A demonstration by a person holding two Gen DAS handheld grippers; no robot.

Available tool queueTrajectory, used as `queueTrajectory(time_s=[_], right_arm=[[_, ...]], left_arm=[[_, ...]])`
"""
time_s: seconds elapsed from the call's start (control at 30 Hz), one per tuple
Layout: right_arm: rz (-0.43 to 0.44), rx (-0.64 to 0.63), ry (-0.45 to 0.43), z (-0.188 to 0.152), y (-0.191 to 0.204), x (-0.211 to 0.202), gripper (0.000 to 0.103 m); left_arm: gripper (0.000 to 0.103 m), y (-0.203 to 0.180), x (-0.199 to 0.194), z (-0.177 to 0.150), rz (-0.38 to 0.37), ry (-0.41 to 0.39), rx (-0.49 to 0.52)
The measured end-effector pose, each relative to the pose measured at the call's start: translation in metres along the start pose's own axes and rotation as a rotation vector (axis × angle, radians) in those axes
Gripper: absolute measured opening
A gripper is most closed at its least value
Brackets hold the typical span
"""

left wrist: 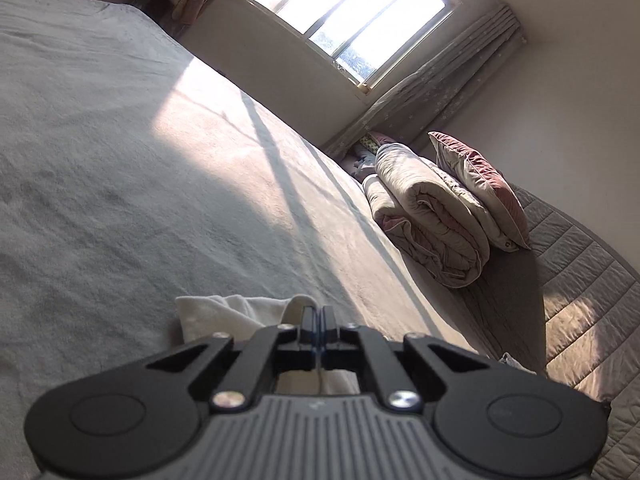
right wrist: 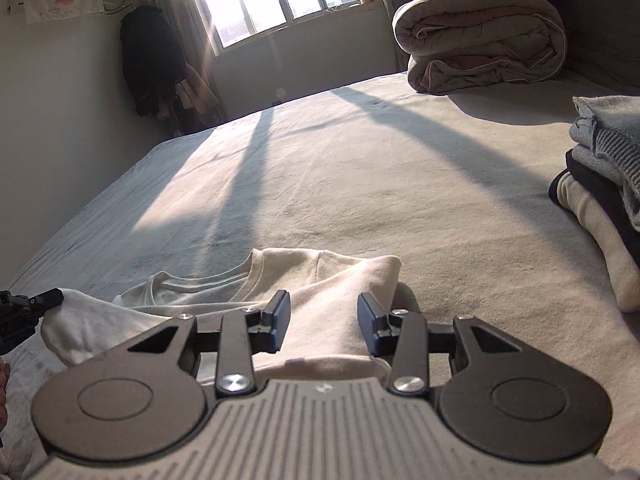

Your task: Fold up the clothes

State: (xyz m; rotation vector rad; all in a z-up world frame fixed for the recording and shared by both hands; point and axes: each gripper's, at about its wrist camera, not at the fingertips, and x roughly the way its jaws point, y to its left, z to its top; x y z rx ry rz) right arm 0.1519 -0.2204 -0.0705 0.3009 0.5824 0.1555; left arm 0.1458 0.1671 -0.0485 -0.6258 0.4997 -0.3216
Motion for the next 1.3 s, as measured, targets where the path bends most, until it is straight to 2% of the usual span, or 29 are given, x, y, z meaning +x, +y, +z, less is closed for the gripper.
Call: queueTrajectory(time_s=[0.07,0.2,0.27,0.3,0.37,0.43,0.5,0.57,0.63,0.73,0.8,0.87,0.97,1.1,1.17,1.23,1.27,1.3], right_arm=[[-0.028,0.025,0.011,0.000,-0.010,0.006,0.042],[-0.050,0.024,0.019,-0.001,-0.016,0.005,0.042],[-0.060,0.023,0.023,-0.002,-0.018,0.004,0.042],[-0.062,0.021,0.023,-0.002,-0.019,0.002,0.042],[-0.043,-0.001,0.013,-0.004,-0.017,-0.008,0.042],[-0.026,-0.030,0.007,-0.008,-0.013,-0.018,0.042],[-0.024,-0.110,0.027,-0.017,-0.003,-0.021,0.047],[-0.018,-0.184,0.047,-0.027,0.007,-0.021,0.055],[-0.022,-0.245,0.067,-0.035,0.015,-0.018,0.056],[-0.111,-0.338,0.077,-0.043,0.026,-0.004,0.056],[-0.146,-0.331,0.055,-0.042,0.026,0.000,0.056],[-0.187,-0.277,0.037,-0.037,0.019,0.001,0.056],[-0.199,-0.170,0.069,-0.033,-0.002,0.004,0.058],[-0.202,-0.211,0.091,-0.034,0.001,-0.006,0.060],[-0.204,-0.231,0.103,-0.034,0.003,-0.011,0.060],[-0.187,-0.238,0.085,-0.036,0.005,-0.024,0.057],[-0.162,-0.226,0.070,-0.034,0.005,-0.029,0.041],[-0.138,-0.215,0.055,-0.033,0.006,-0.035,0.032]], left_arm=[[0.001,0.007,0.001,0.001,0.094,-0.008,0.020],[0.003,0.020,0.013,0.000,0.207,0.094,0.035],[0.009,0.018,0.006,0.001,0.240,0.075,0.049],[0.015,0.017,0.001,0.002,0.247,0.060,0.053],[0.022,0.011,-0.010,0.005,0.231,0.019,0.059],[0.022,0.004,-0.018,0.003,0.197,-0.002,0.065],[0.022,-0.002,-0.023,0.001,0.157,-0.012,0.069],[0.022,-0.007,-0.021,-0.004,0.120,0.003,0.084],[0.022,-0.009,-0.014,-0.012,0.112,0.042,0.113],[0.022,-0.007,0.000,-0.026,0.156,0.103,0.154],[0.017,-0.005,0.007,-0.034,0.189,0.133,0.174],[0.012,-0.001,0.007,-0.039,0.200,0.131,0.166],[0.009,0.002,0.005,-0.040,0.198,0.139,0.167],[0.009,-0.006,-0.002,-0.036,0.204,0.165,0.206],[0.014,-0.011,-0.009,-0.033,0.193,0.150,0.211],[0.015,-0.016,-0.012,-0.032,0.178,0.127,0.224],[0.015,-0.018,-0.014,-0.031,0.170,0.115,0.232],[0.015,-0.021,-0.014,-0.031,0.160,0.106,0.239]])
